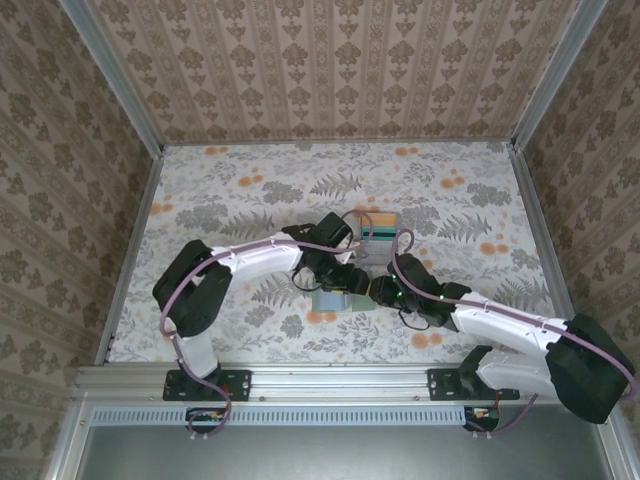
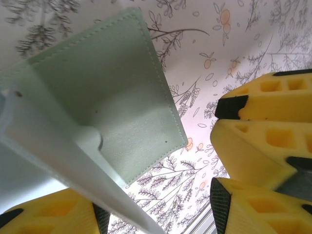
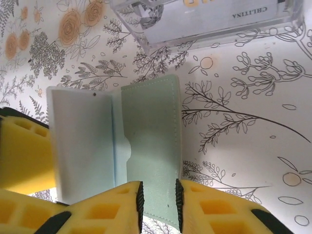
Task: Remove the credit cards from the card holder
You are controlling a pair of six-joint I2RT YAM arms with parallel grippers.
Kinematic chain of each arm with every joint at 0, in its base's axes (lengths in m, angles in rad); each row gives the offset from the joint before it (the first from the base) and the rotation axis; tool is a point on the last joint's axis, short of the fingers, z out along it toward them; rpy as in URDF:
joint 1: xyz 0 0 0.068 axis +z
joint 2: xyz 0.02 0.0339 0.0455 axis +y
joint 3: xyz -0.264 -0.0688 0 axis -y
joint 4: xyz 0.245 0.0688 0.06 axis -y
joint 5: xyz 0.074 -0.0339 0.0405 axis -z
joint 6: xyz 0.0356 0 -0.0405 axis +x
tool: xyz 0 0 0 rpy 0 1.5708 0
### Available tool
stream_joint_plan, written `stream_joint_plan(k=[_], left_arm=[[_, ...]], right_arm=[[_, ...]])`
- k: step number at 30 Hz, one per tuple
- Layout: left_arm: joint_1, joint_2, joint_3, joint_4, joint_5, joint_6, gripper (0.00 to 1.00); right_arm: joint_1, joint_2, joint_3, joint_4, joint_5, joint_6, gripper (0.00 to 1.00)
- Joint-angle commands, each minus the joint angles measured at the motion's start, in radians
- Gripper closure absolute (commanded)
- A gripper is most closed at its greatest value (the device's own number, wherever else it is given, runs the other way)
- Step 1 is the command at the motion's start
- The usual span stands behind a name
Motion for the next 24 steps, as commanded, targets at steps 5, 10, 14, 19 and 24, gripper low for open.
stream_joint_plan(k=[5,10,14,19,24], left_arm=[[-0.012,0.057,0.074,-0.025,0.011,0.031,0.39],[0.021,-0.016,0.024,-0.018,-0.044,0.011,0.34],[0.063,-0.105,-0.038,-0.007,-0.073,-0.011,0.33],[0.104,-0.18,-0.119,-0.011,-0.106,-0.03,0.33],[0.147,-0.206,-0.204,-0.004,-0.122,-0.063,0.34]], right_arm=[[-0.012,-0.049,-0.03,-0.065,0.027,0.011,0.71],[-0.014,-0.062,-0.038,-0.06,0.017,0.015,0.71],[-0.014,-0.064,-0.023,-0.049,-0.006,0.005,0.7],[-0.011,-0.032,0.035,-0.047,-0.045,-0.036,0.62],[-0.011,0.061,0.076,-0.049,-0.068,-0.059,0.63]])
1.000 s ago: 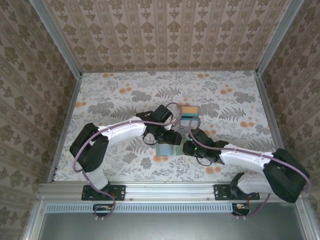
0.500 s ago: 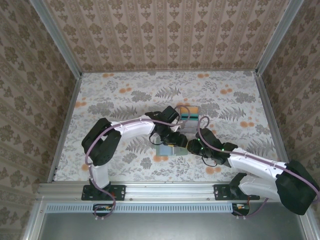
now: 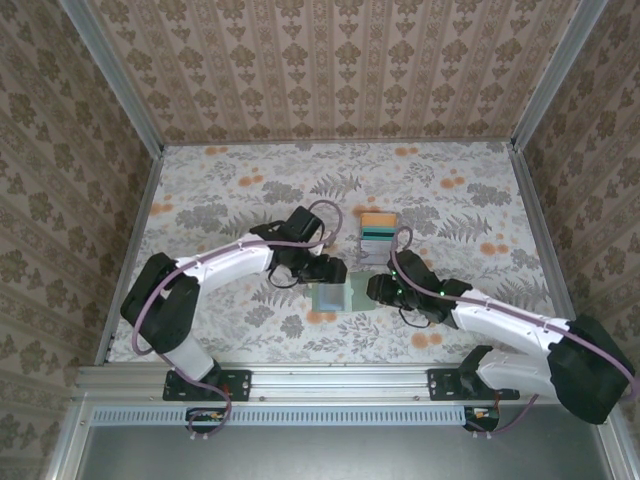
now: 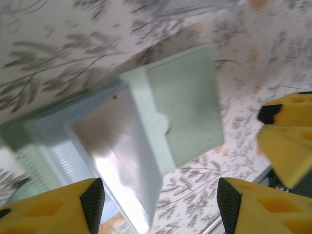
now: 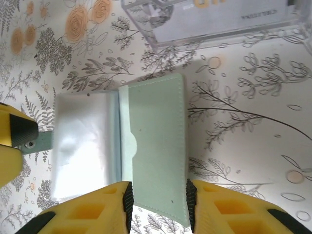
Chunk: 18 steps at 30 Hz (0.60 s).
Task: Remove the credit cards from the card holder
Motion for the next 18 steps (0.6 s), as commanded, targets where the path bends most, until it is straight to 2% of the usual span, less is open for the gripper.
stream_joint_plan(k=[1,8,18], left_arm=[[0.018,-0.014,-0.056,-0.003,-0.018,-0.032,0.34],[0.015,0.004,-0.088,0.043,0.01,-0.045,0.34],[-0.004,0.031,-0.071,0.053,0.031,-0.04,0.35]], right_arm=[[-0.001,0.062,0.038,-0.011,-0.038,-0.035,0.65],[-0.001,0.155,0.054,-0.027,-0.014,-0.052,0.72],[-0.001,0.231,0.053,-0.006,-0.016,-0.063,0.76]])
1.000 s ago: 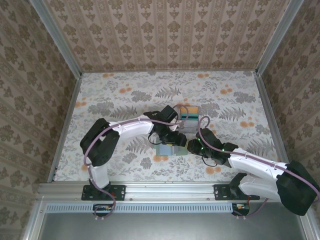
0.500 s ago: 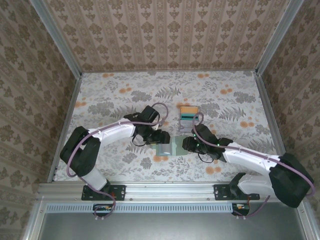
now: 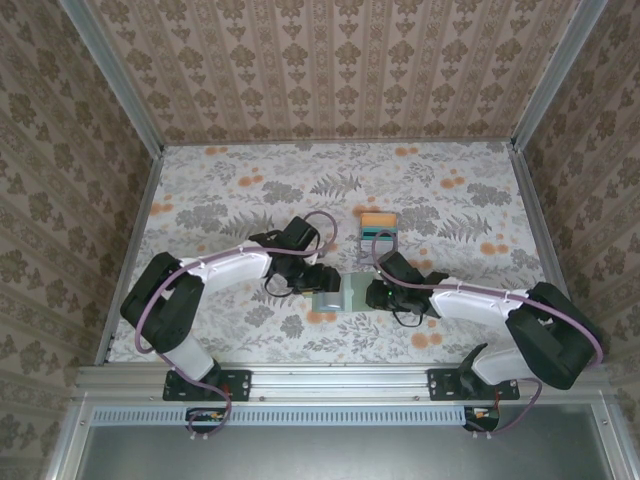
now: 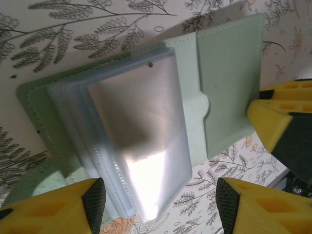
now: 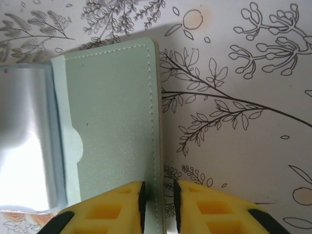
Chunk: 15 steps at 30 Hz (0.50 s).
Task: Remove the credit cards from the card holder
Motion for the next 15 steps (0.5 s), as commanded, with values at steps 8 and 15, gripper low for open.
stream_joint_plan(k=[8,15], left_arm=[[-0.01,0.057,0.019,-0.014,0.011,-0.001,0.35],[-0.026,0.075,0.035,0.014,0.029,0.003,0.35]], right_arm=[[-0.002,0.011,0.018,0.001,0.001,-0.015,0.84],[-0.001,0.046,0.012,0.014,-0.012,-0.009,0.91]])
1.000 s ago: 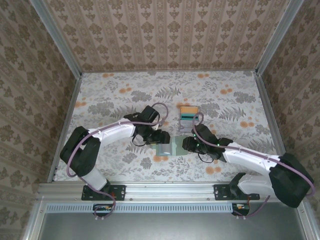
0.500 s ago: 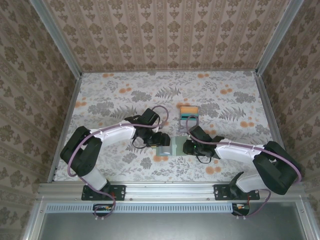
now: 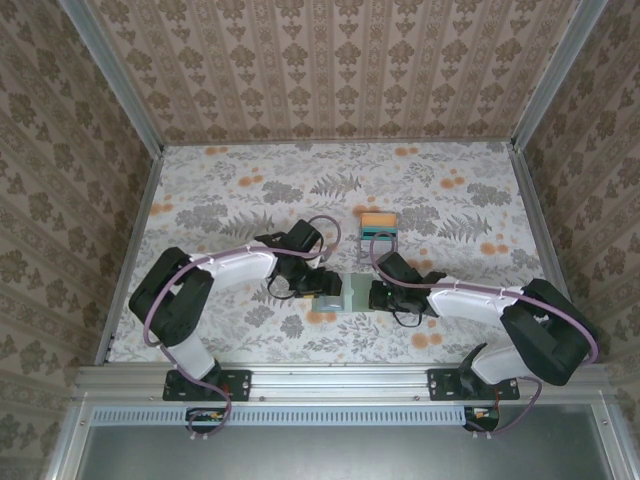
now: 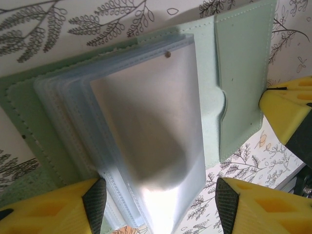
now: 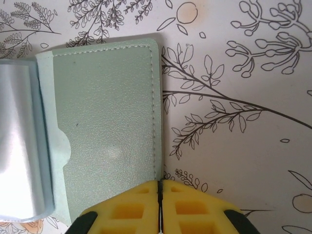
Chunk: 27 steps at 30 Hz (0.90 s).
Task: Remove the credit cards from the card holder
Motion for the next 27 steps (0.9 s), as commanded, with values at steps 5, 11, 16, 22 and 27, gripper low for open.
stream_joint_plan(k=[5,11,16,22,27], left_arm=[[-0.038,0.03,0.048,0.028,0.034,0.011,0.35],[-0.05,0.025,0.063,0.02,0.026,0.02,0.31],[-0.049,0.004,0.072,0.017,0.018,0.023,0.29],[-0.055,-0.006,0.114,0.005,0.028,0.033,0.29],[-0.07,0.031,0.159,0.018,0.069,0.043,0.3]], right_arm=[[0.001,0.028,0.009,0.015,-0.02,0.006,0.92],[0.002,0.028,0.006,0.018,-0.02,0.011,0.92],[0.004,0.027,0.003,0.021,-0.02,0.014,0.92],[0.004,0.028,-0.002,0.027,-0.02,0.019,0.91],[0.004,0.018,-0.007,0.027,-0.015,0.026,0.89]])
